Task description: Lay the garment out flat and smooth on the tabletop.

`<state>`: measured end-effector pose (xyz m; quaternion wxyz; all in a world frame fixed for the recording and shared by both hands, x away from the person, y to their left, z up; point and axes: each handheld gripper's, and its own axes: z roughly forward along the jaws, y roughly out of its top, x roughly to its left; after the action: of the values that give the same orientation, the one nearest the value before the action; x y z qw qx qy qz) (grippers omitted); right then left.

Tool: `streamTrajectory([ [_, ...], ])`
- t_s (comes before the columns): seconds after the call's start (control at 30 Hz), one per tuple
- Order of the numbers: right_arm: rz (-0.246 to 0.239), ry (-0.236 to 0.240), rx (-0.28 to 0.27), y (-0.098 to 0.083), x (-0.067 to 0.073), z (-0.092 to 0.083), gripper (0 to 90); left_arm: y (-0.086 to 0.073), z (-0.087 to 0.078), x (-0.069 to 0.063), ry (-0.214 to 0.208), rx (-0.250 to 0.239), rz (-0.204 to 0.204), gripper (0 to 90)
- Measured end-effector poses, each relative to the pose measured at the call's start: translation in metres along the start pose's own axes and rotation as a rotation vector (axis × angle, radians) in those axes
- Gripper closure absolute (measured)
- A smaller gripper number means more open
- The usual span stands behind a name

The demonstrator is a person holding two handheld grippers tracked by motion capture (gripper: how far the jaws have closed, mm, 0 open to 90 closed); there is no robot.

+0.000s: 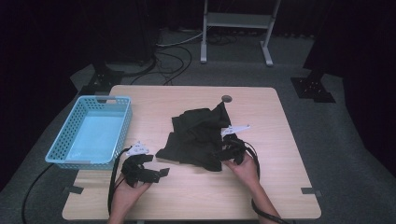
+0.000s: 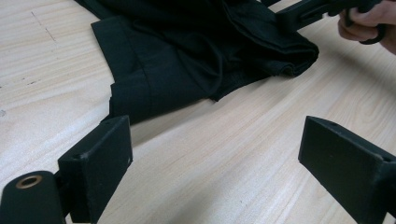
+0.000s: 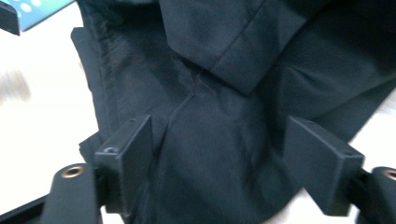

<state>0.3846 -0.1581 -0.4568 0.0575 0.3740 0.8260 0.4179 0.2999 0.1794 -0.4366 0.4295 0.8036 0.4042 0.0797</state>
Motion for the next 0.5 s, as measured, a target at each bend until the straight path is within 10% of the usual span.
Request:
streamTrajectory([
  [0.5,-0.045,0.033,0.049,-0.003,0.002,0.022,48.2,0.0,0.0,0.001,0.013,0.01,-0.005,9.2],
])
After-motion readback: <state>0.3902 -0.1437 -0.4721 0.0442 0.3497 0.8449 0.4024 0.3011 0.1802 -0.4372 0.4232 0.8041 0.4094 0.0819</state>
